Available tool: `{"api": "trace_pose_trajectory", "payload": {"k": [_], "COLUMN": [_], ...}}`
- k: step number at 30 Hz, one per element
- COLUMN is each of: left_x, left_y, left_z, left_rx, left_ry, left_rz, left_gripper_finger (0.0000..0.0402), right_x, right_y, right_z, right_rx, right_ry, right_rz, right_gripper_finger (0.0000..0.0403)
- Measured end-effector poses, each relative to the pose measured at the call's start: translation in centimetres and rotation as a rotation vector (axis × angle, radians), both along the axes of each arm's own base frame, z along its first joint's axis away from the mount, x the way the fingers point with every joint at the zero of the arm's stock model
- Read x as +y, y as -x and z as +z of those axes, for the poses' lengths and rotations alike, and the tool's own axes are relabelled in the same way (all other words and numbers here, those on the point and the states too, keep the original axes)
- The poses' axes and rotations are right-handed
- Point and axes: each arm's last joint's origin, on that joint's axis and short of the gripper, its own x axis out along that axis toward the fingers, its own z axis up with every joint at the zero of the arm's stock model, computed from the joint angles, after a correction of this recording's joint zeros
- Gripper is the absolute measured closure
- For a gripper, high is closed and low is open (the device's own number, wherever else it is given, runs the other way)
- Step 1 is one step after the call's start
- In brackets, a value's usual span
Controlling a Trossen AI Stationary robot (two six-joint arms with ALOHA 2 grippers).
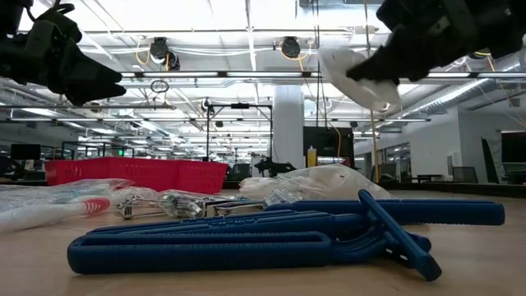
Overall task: Pick & Place Travel size toiletries
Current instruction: Put the right vanity pack into the horizontal right red bin
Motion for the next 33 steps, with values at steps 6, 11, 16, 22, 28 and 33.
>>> {"api": "trace_pose_trajectory", "payload": {"k": [6, 11, 16, 22, 28, 33], "left_x": [0.0, 0.1, 0.2, 0.5, 0.7, 1.4], "left_y": [-0.1, -0.6, -2.5, -6.7, -13.2, -17.7], "left_z": [1.1, 1.7, 1.2, 1.8, 3.3, 4.3], "left_rx": [-0.109, -0.232, -0.326, -0.223, -0.03, 0.007], "left_ry": [-0.022, 0.073, 0.078, 0.055, -0.127, -0.163], "left_rz": [0.009, 0.03, 0.054, 0.085, 0.045, 0.063], "left_gripper_finger": [0.0144, 0.0144, 0.0144, 0.0144, 0.0144, 0.0144], "right_x": [-1.3, -3.0, -4.5, -6.0, -6.9, -7.2], "right_y": [-0.7, -1.6, -2.5, -3.4, -3.9, -4.2], "right_z": [0.3, 0.2, 0.1, -0.5, -0.3, 0.3], "right_rx": [-0.061, -0.112, -0.183, -0.232, -0.356, -0.442], "right_ry": [0.032, 0.085, 0.155, 0.202, 0.203, 0.204], "right_rz": [-0.054, -0.113, -0.162, -0.215, -0.257, -0.276], "right_gripper_finger": [0.0357, 0.0357, 0.0357, 0.0357, 0.0357, 0.0357]}}
